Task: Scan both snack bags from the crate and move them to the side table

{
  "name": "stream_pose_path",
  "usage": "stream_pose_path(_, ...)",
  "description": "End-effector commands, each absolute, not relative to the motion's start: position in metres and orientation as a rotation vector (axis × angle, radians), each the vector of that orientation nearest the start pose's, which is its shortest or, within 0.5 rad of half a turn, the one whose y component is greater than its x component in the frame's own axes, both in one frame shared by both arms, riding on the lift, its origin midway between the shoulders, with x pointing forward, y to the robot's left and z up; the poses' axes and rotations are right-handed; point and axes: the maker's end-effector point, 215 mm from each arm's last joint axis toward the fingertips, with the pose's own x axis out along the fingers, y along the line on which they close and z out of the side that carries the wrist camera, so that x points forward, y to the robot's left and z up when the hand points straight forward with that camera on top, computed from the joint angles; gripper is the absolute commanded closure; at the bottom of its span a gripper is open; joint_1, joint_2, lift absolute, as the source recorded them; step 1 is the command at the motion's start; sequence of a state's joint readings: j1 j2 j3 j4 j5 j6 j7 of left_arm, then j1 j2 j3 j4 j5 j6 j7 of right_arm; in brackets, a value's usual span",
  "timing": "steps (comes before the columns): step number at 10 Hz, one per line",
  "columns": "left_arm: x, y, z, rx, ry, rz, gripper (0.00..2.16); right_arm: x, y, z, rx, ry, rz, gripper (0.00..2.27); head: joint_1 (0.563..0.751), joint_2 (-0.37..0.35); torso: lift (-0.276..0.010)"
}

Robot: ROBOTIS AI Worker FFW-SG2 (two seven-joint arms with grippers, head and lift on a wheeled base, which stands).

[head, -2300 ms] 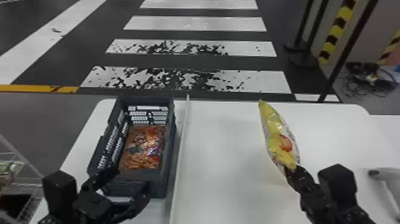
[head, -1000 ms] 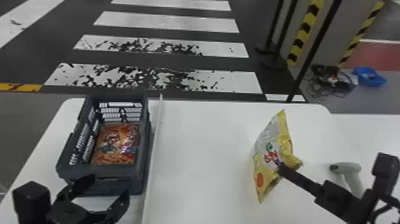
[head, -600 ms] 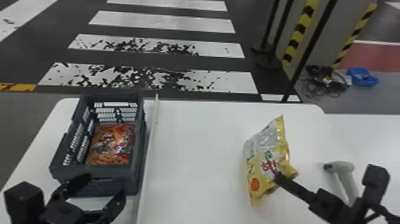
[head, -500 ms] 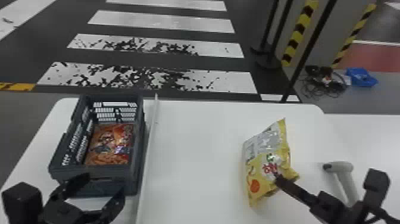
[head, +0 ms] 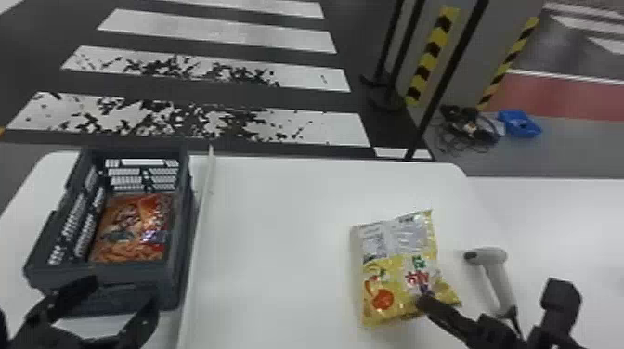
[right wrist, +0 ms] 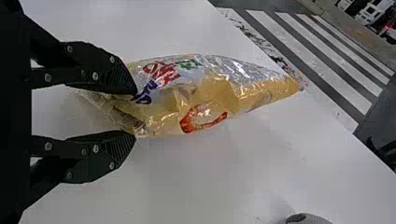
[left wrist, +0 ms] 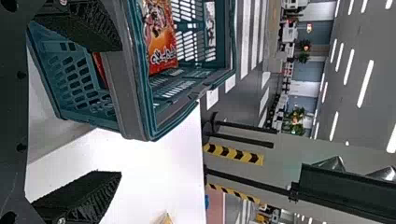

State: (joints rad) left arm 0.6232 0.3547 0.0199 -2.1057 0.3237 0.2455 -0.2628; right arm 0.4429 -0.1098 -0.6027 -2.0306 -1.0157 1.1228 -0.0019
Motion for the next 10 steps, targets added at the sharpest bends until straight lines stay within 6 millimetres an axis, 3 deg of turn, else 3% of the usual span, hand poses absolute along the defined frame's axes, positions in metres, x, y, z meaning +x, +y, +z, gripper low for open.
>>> stream_pose_path(1, 0.380, 0.202, -0.419, -0.046, 0.353, -0.420, 0.04, 0.342, -0.333, -0.484, 0.760, 0.799, -0.028, 0.06, 0.695, -0.204, -0.095)
stream_pose_path(6, 0.377, 0.205, -0.412, -0.051, 0.320, -0.402, 0.04, 0.317, -0.334, -0.493, 0.658, 0.846, -0.077, 0.06, 0.695, -0.215, -0.095)
stream_pose_path(10, 0.343, 0.202, -0.415, -0.064, 0.351, -0.392, 0.04, 0.303, -0.319, -0.474, 0.611, 0.852, -0.040, 0.06, 0.695, -0.212, -0.095)
